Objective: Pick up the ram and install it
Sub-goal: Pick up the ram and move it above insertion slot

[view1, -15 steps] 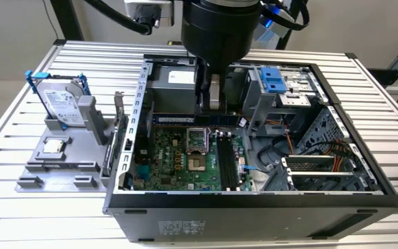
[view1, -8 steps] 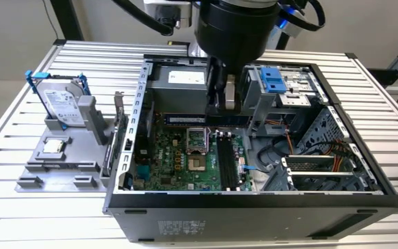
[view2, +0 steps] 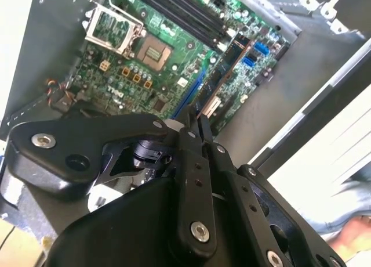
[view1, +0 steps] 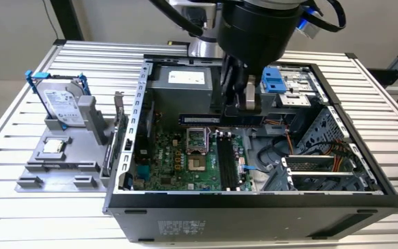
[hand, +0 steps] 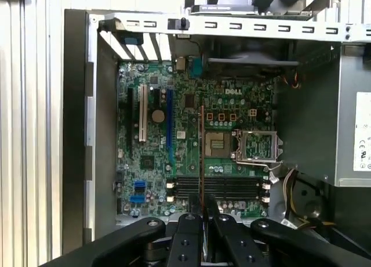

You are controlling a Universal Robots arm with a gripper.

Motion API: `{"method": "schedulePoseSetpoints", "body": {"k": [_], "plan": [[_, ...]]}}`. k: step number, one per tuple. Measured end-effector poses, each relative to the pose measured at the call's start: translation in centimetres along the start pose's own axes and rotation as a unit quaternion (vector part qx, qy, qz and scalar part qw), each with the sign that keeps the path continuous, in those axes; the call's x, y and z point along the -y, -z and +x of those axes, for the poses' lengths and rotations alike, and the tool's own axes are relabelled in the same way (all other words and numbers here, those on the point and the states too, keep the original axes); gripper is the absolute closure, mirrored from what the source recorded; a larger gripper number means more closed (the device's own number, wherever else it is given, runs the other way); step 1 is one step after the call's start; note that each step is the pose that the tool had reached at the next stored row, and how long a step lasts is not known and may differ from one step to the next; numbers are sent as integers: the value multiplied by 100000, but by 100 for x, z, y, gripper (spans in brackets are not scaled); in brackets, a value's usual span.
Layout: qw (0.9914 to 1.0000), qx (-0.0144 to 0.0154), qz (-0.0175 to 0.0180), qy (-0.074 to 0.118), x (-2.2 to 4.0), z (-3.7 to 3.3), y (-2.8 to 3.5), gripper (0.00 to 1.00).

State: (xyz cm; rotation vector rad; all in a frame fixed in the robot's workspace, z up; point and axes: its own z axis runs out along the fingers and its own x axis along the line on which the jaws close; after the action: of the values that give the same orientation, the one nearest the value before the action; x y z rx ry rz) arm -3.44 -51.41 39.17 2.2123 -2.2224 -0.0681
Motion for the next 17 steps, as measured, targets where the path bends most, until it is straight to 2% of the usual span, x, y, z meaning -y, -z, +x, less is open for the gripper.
{"method": "schedulePoseSetpoints", "body": {"k": [17], "plan": [[100000, -7, -5, 13, 503, -4, 18, 100]]}}
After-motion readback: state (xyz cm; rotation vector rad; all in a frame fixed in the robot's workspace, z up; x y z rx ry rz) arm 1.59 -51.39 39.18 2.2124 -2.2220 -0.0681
